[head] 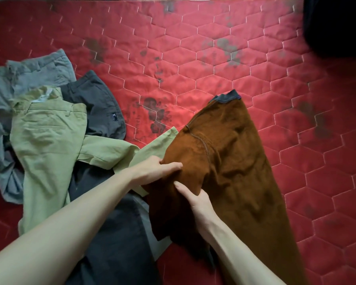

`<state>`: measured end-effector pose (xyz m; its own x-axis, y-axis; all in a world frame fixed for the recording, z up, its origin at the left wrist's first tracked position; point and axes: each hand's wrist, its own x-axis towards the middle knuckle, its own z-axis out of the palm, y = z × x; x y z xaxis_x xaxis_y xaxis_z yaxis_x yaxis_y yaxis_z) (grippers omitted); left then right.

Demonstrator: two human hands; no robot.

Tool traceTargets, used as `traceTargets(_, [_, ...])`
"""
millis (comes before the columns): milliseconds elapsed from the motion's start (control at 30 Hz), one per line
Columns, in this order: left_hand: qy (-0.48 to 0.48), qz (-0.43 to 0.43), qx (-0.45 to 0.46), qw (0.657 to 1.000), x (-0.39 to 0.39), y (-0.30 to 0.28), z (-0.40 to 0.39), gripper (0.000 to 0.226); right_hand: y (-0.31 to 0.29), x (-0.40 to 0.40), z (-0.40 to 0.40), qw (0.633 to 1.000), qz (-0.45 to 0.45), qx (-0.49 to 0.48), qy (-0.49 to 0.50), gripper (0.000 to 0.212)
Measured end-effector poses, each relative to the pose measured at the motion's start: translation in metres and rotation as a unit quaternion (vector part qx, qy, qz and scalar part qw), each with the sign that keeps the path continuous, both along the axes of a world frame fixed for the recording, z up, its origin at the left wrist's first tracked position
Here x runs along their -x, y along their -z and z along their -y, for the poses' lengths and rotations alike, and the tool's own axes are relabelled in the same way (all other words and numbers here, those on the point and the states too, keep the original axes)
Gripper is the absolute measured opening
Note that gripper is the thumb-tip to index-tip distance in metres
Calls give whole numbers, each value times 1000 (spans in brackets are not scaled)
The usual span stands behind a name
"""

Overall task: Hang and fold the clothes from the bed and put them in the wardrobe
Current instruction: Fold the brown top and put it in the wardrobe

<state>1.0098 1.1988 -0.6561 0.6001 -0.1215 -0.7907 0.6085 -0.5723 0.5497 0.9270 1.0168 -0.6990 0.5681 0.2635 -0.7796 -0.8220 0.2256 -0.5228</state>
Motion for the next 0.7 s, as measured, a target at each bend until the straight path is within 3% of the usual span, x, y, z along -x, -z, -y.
traceTargets(100, [2, -2, -16, 1000, 4, -7, -15, 62, 0, 2, -10, 999, 35, 13, 5, 64])
traceTargets(200, [-44, 56, 3, 997, 9, -21, -28, 67, -14, -3, -22, 979, -82, -120, 141, 49])
traceTargets(300, [-83, 78, 56, 992, 15, -42, -31, 45, -22, -6, -29, 945, -170, -194, 201, 45])
traceTargets(367, [-83, 48, 89, 991, 24, -49, -31, 41, -22, -5, -34, 934, -204, -202, 214, 55])
traceTargets(467, [-47, 11, 80, 996, 42, -46, -32, 72, -18, 1, -44, 936, -226, -209, 173, 76])
traceTargets(600, [-8, -158, 102, 982, 66, -43, -52, 55, -5, 7, -48, 947, -196, -186, 176, 75])
traceTargets(700, [9, -140, 68, 988, 83, -33, -70, 44, -3, 19, -50, 952, -162, -151, 209, 64])
